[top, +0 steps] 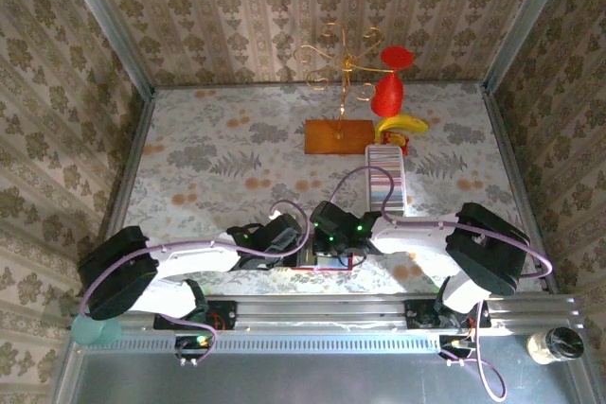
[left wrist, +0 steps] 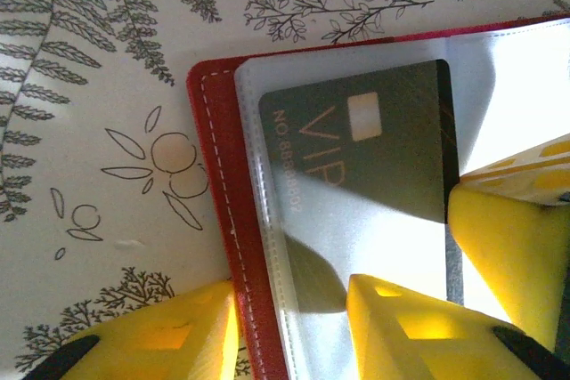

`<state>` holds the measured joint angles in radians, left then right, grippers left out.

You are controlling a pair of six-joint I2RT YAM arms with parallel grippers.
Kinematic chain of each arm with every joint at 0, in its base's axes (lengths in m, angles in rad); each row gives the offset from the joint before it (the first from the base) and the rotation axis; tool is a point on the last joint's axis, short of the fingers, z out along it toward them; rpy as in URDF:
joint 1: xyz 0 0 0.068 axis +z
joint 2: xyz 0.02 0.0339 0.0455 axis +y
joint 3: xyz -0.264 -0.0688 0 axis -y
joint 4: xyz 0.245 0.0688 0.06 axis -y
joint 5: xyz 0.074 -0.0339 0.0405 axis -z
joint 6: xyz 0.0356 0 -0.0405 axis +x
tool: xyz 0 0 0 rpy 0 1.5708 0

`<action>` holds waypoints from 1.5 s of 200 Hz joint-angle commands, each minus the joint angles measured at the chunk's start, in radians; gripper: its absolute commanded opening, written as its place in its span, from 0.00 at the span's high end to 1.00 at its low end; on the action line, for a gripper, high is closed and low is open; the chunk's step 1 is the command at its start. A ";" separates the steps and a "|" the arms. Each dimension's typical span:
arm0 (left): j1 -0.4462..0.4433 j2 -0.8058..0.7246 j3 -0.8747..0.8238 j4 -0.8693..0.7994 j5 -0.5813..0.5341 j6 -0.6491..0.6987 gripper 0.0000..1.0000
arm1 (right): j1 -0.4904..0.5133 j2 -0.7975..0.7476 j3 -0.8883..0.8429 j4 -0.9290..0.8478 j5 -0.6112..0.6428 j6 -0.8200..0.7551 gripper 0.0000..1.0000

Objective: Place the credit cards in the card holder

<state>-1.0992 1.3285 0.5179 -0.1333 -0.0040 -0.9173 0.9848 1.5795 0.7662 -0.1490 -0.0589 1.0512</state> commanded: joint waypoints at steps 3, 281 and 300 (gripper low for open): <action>-0.011 -0.010 -0.030 0.040 0.033 -0.025 0.61 | 0.015 0.003 -0.010 0.112 -0.043 0.026 0.90; 0.000 -0.100 -0.055 -0.025 -0.036 -0.041 0.70 | -0.006 -0.367 -0.164 -0.190 0.151 0.012 0.67; 0.004 -0.103 -0.061 -0.028 -0.037 -0.043 0.71 | -0.006 -0.352 -0.163 -0.179 0.153 0.015 0.66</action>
<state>-1.0985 1.2415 0.4759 -0.1295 -0.0204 -0.9478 0.9844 1.2076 0.6079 -0.3397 0.0582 1.0489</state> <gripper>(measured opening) 0.292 0.329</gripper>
